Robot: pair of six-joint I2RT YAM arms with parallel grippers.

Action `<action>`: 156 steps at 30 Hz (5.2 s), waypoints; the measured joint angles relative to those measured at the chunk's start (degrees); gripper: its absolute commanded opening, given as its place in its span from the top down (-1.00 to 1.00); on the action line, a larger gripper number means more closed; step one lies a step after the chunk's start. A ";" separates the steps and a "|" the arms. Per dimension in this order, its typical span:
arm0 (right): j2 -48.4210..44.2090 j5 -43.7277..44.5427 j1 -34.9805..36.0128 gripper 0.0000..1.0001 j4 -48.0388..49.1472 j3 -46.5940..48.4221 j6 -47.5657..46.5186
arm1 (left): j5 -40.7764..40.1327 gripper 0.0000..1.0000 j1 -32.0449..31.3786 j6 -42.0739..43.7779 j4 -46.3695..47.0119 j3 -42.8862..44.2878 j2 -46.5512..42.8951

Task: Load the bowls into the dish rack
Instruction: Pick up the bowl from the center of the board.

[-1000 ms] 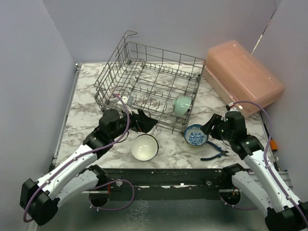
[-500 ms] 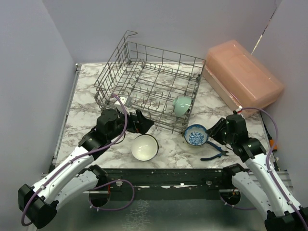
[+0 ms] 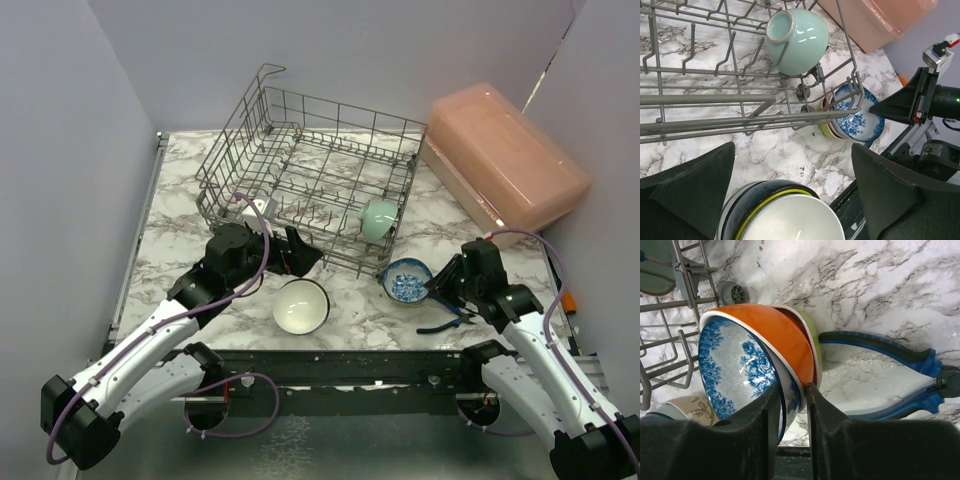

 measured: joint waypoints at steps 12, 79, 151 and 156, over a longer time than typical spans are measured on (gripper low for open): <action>-0.02 0.02 -0.02 0.99 -1.38 0.04 -1.53 | 0.59 -0.98 0.00 0.04 1.51 0.70 1.29; -0.63 -13.16 -0.09 0.99 0.46 1.66 -14.01 | -16.85 -0.55 -27.02 -6.49 6.23 9.42 29.03; -1.22 -18.95 0.02 0.99 6.12 6.60 -23.26 | -18.64 -0.98 -26.77 -5.40 9.70 17.03 29.27; -1.07 -20.11 0.02 0.99 7.37 7.58 -24.24 | -12.35 -0.98 -22.91 -5.92 13.07 15.98 27.02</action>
